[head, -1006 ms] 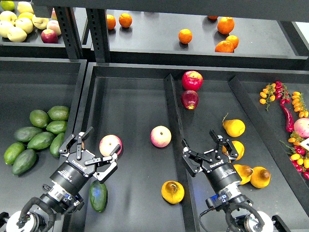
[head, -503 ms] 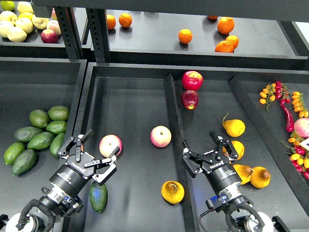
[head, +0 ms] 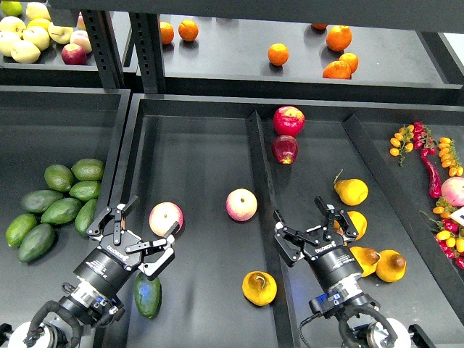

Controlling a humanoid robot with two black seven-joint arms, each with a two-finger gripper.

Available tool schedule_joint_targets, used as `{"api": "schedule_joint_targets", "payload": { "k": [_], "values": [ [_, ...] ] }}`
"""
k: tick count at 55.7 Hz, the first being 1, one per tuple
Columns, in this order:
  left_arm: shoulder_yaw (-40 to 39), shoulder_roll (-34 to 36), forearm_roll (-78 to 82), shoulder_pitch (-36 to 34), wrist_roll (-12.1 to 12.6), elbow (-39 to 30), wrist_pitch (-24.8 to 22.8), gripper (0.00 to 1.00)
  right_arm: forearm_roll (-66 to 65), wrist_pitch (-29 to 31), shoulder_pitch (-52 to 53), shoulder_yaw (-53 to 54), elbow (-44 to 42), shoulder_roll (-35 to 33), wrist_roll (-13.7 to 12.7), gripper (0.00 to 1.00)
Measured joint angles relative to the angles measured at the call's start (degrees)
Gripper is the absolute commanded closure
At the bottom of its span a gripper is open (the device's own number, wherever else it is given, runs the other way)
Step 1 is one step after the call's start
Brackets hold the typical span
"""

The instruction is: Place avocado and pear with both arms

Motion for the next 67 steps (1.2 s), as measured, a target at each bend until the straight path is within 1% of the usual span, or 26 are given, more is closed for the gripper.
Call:
{"api": "schedule_joint_targets", "payload": {
  "k": [18,45,50,59,67],
  "values": [
    [-0.1,0.0,0.1,1.0,-0.2,-0.3,0.0,0.00,0.0,0.0,0.0,0.0,0.0,0.0,0.0,0.00],
    [0.5,0.0,1.7,1.1,0.4,1.2,0.0,0.00,0.1,-0.5,0.0,-0.1,0.0,0.0,0.0,0.00],
    [0.5,0.0,3.4,0.7,1.2,1.2,0.0,0.00,0.1,-0.5,0.0,-0.1,0.1,0.0,0.0,0.00],
    [0.5,0.0,6.5,-1.5,3.8,1.3,0.0,0.00,0.1,-0.6,0.0,-0.1,0.2,0.0,0.0,0.00],
    [0.8,0.0,10.5,-4.4,4.5,1.7,0.0,0.00,0.1,-0.6,0.0,-0.1,0.2,0.0,0.0,0.00]
  ]
}}
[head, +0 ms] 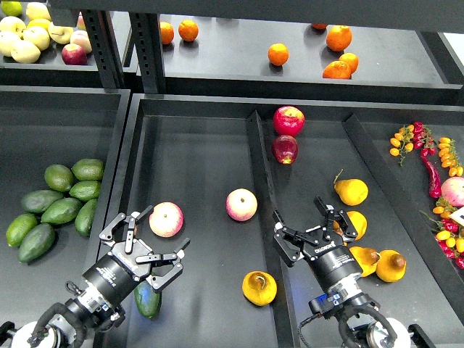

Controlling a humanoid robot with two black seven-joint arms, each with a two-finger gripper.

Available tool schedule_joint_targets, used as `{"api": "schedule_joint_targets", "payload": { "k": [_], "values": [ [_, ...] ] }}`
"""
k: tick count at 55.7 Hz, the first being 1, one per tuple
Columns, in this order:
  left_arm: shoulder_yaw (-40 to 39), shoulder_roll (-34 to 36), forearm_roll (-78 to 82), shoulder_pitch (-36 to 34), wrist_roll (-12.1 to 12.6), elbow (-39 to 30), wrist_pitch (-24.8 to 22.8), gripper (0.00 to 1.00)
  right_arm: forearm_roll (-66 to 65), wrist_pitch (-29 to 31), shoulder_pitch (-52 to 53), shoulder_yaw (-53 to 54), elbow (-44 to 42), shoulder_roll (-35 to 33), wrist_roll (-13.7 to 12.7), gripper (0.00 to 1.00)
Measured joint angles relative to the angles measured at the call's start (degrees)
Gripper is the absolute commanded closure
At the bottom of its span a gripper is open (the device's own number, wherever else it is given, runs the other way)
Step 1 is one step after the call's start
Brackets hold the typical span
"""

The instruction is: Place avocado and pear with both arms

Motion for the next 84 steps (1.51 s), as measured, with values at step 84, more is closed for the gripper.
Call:
{"api": "schedule_joint_targets", "payload": {
  "k": [84],
  "values": [
    [68.1,29.2,49.8,-60.4,2.5,3.5,0.0,0.01,0.1,-28.2,22.8,0.6,-2.3,0.0,-0.8,0.00]
  ]
}}
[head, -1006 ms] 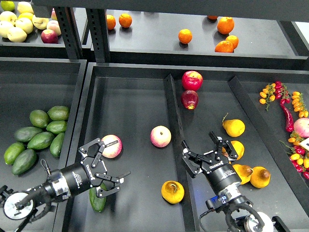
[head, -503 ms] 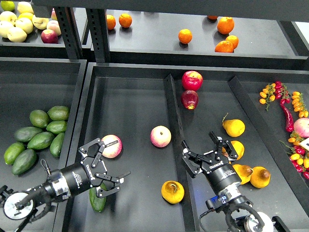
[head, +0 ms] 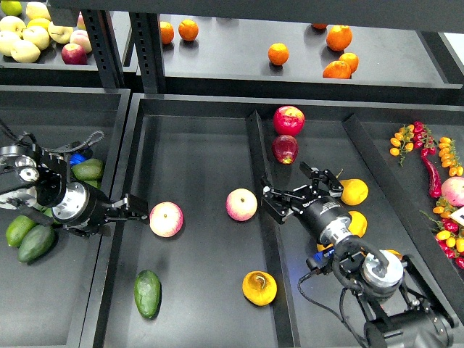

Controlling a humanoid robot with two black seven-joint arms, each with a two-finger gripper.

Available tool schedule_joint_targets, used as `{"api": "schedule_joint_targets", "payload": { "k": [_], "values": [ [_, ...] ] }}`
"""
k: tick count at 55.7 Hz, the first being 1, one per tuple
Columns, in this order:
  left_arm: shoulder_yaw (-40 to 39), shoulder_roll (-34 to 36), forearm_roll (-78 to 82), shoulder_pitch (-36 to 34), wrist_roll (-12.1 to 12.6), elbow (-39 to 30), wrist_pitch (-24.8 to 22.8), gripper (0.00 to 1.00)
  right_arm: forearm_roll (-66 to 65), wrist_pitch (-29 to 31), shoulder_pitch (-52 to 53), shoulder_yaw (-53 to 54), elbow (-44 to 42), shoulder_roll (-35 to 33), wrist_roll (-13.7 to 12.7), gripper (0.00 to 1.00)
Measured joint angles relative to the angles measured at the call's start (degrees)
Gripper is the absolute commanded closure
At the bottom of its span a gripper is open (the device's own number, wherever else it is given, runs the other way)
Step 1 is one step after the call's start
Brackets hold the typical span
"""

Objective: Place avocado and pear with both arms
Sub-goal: 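Swing left gripper over avocado pile, move right gripper toward red apples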

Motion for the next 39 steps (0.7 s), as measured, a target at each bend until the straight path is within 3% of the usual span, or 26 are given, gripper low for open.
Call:
{"api": "schedule_joint_targets", "payload": {
  "k": [39],
  "values": [
    [13.8,-15.4,-0.1,-4.9,0.0,11.0,0.0,0.01,0.3,-1.0,4.0,2.2,-0.8,0.0,0.0,0.00]
  ]
}}
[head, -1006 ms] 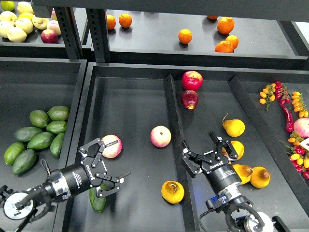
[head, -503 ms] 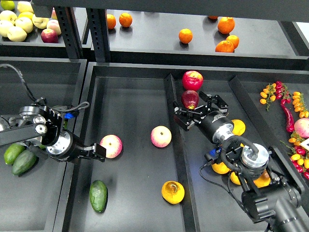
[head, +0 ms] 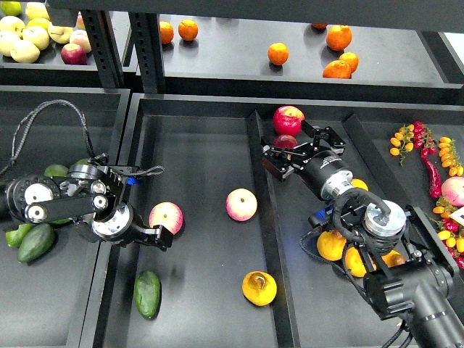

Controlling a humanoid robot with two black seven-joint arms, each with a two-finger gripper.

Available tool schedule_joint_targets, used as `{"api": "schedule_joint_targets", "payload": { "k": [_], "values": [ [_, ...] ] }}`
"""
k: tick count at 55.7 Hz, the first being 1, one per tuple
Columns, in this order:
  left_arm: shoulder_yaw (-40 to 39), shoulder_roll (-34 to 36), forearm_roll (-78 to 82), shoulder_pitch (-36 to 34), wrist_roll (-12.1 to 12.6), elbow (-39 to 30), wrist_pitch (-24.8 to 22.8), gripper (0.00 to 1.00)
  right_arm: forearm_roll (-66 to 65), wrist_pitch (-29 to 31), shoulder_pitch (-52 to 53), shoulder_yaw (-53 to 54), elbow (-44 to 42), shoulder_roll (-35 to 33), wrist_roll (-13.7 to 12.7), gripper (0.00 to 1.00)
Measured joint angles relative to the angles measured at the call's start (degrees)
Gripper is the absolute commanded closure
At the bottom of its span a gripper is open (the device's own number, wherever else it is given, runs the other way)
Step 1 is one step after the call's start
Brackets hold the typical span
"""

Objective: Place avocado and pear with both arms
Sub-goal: 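Swing left gripper over avocado pile, move right gripper toward red apples, then lower left gripper onto the loose dark green avocado and grasp it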

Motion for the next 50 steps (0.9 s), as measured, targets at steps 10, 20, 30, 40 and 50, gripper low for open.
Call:
{"api": "schedule_joint_targets", "payload": {
  "k": [10,20,30,40,50],
  "values": [
    [0.6,-2.0,-0.1,1.8,0.0,1.5,0.0,0.01,0.0,0.0,-0.3,0.0,0.0,0.0,0.0,0.00],
    [1.0,-2.2,-0.4,4.7,0.0,1.8,0.0,0.01,0.0,0.2,-0.4,0.0,0.0,0.0,0.0,0.00],
    [1.1,-2.2,-0.4,6.7,0.0,2.0,0.0,0.01,0.0,0.3,-1.0,0.0,-0.1,0.0,0.0,0.00],
    [1.1,-2.3,-0.4,7.1,0.0,2.6,0.0,0.01,0.0,0.4,-1.2,0.0,0.0,0.0,0.0,0.00],
    [1.1,-2.8,-0.4,8.2,0.0,4.1,0.0,0.13,0.0,0.4,-1.4,0.0,0.1,0.0,0.0,0.00]
  ]
}}
